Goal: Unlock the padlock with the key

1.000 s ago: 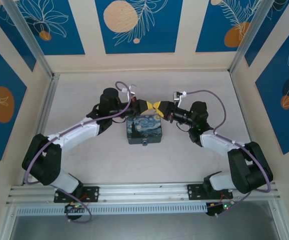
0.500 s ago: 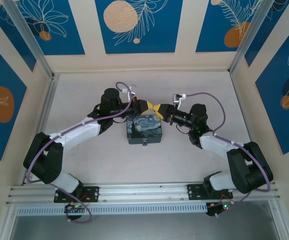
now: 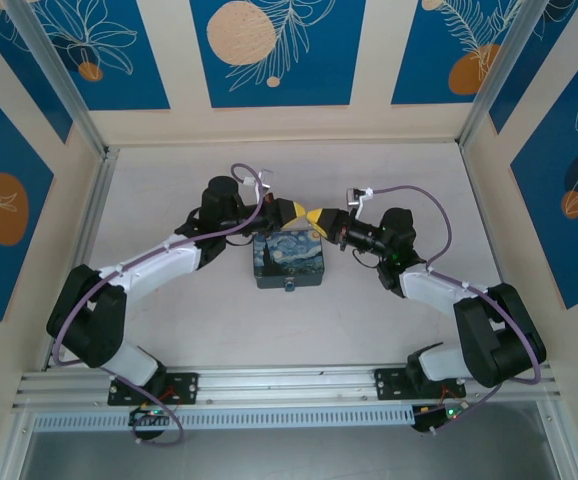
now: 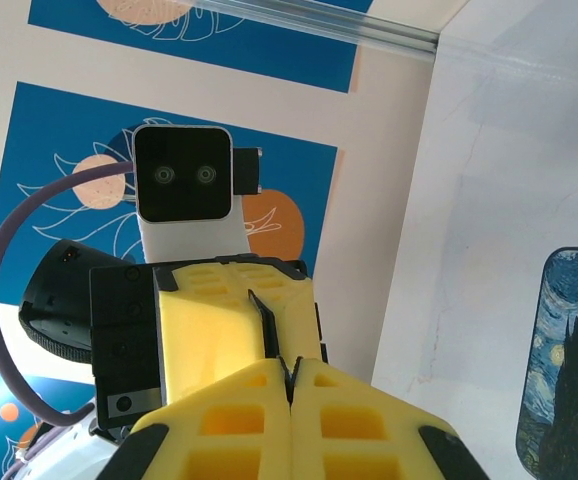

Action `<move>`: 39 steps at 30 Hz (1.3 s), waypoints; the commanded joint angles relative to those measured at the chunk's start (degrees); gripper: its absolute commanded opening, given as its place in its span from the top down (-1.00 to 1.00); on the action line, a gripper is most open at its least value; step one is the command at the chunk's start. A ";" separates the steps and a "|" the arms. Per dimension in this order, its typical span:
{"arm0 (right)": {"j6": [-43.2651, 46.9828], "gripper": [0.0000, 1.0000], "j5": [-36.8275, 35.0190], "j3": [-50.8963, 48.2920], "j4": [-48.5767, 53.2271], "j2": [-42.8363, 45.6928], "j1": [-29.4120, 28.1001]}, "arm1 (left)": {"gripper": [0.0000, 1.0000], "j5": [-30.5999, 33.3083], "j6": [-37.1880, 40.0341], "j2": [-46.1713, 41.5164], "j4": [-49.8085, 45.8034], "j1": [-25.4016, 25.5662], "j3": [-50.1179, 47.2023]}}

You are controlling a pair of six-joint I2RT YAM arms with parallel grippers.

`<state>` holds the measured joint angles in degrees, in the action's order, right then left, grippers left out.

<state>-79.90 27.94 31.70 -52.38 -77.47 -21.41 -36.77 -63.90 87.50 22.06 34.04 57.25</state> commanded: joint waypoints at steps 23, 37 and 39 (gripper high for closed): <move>10.89 1.00 4.57 -4.43 23.33 8.30 4.02 | -0.88 23.02 20.16 -19.17 -26.61 12.54 -21.85; 12.38 1.00 2.91 -2.89 23.50 1.24 0.48 | -0.64 38.45 26.51 -6.48 -5.40 17.66 -27.66; 12.53 1.00 2.57 -2.40 23.39 -0.28 0.42 | -0.60 37.35 27.56 -3.33 -2.65 17.69 -26.79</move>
<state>-68.88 30.85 27.70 -29.71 -76.12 -20.67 -1.43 -39.64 81.19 13.02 51.16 29.74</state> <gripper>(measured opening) 0.064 0.807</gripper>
